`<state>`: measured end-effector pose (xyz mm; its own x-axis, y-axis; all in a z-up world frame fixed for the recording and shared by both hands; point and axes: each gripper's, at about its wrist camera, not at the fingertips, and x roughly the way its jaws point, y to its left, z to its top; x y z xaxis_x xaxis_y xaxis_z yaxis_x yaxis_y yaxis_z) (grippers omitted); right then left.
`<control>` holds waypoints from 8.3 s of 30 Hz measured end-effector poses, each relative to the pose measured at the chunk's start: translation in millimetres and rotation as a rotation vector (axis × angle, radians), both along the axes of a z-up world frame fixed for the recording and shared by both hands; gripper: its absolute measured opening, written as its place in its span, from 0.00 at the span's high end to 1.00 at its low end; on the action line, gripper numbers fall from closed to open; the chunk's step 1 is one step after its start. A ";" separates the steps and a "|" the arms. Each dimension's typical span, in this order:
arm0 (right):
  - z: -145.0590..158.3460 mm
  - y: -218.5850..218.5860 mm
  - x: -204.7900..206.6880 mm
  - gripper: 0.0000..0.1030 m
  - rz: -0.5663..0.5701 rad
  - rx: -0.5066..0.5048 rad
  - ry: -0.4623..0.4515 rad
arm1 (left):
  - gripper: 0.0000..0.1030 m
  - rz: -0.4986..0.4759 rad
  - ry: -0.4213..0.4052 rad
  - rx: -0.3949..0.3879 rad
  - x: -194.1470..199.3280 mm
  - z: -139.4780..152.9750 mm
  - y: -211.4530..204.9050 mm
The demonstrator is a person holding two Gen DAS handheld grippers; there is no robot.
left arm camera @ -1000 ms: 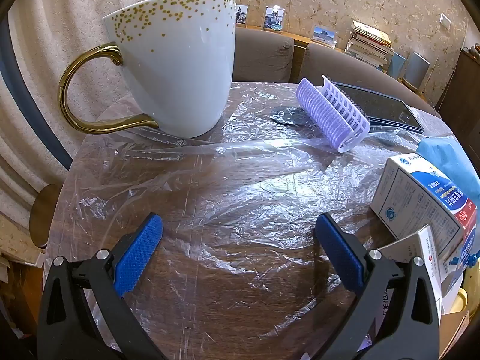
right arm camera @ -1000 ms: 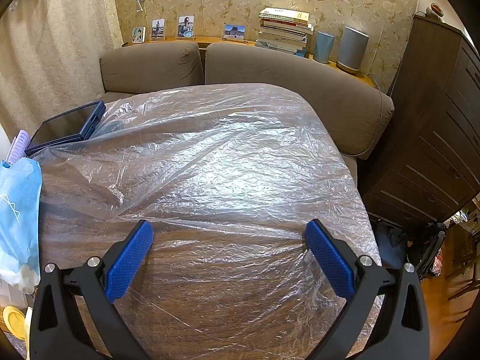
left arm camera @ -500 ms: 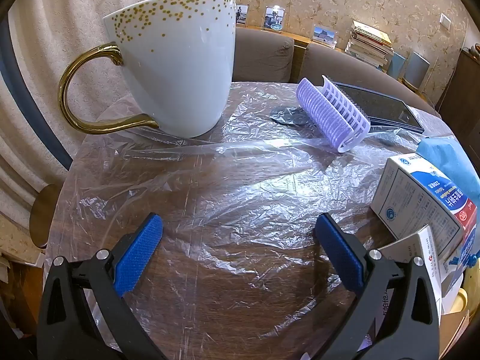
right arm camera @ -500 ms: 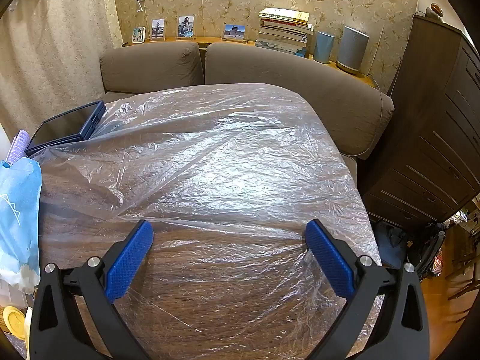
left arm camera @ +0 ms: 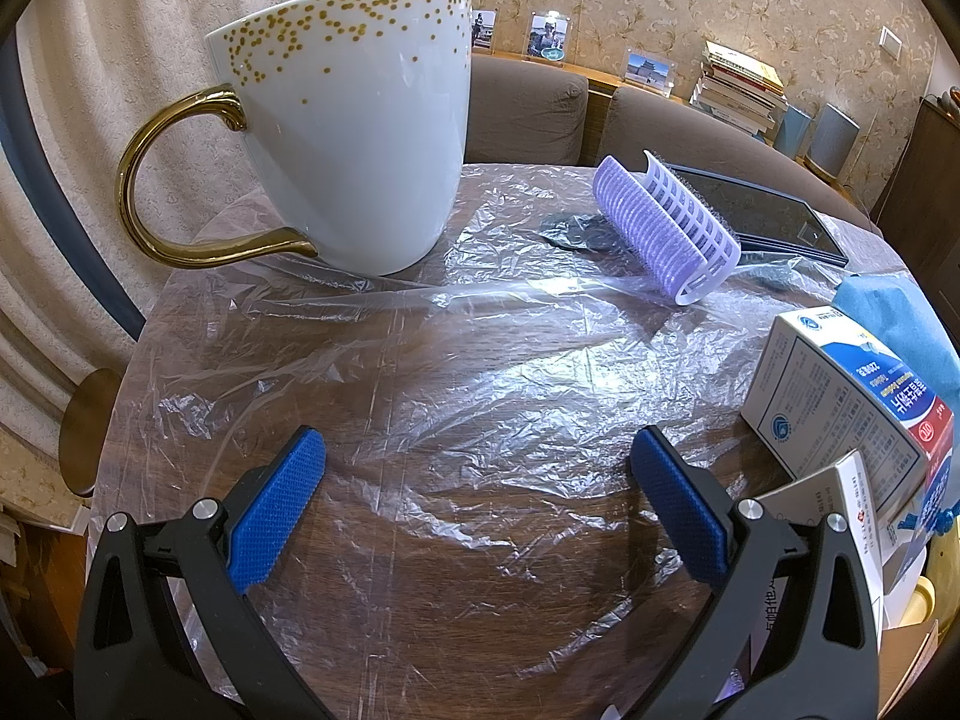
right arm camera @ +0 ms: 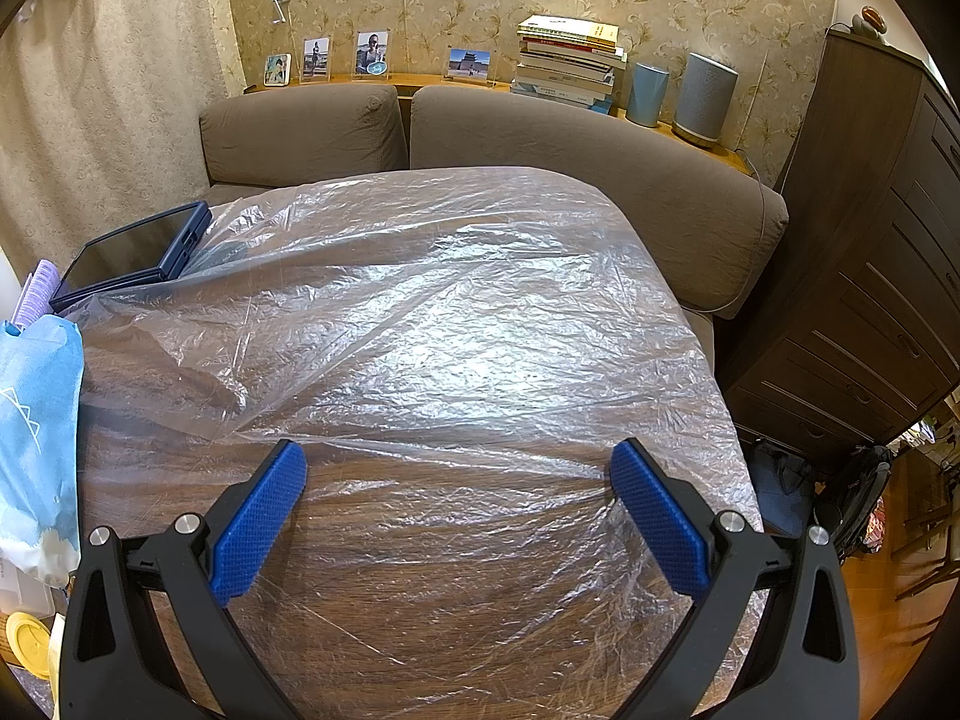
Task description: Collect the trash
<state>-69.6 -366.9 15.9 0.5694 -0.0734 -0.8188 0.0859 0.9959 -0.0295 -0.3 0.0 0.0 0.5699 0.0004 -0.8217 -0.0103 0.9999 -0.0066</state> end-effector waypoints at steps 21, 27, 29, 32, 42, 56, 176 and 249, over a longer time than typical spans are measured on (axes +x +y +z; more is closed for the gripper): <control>-0.3 0.4 -0.3 0.04 0.000 0.000 -0.001 | 0.01 0.000 0.000 0.000 0.0 0.0 0.0; -0.5 0.4 -0.3 0.04 0.000 0.000 -0.001 | 0.01 0.000 0.000 0.000 0.2 0.1 -0.1; -0.5 0.4 -0.3 0.04 0.000 0.000 -0.001 | 0.01 0.000 0.000 0.000 0.2 0.1 -0.1; -0.5 0.5 -0.4 0.04 0.000 0.000 -0.001 | 0.01 0.000 0.000 0.000 0.2 0.1 -0.1; -0.5 0.4 -0.4 0.04 0.000 0.000 -0.001 | 0.01 0.000 0.000 0.000 0.2 0.1 -0.2; -3.7 3.0 -0.9 0.04 -0.001 -0.001 -0.002 | 0.01 0.000 0.000 0.000 0.2 0.0 -0.1; 124.2 84.2 -127.7 0.59 0.456 0.318 -0.127 | 0.46 -0.217 -0.251 -0.151 -217.6 117.3 -101.1; -54.2 161.2 -296.6 0.59 0.431 0.344 0.310 | 0.46 -0.488 0.130 -0.089 -319.7 -5.4 -101.2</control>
<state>-366.2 -205.7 -38.2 0.2216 0.4070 -0.8861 -0.2866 0.8958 0.3398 -320.0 -101.1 -5.4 0.3796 -0.3136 -0.8704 0.4510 0.8842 -0.1218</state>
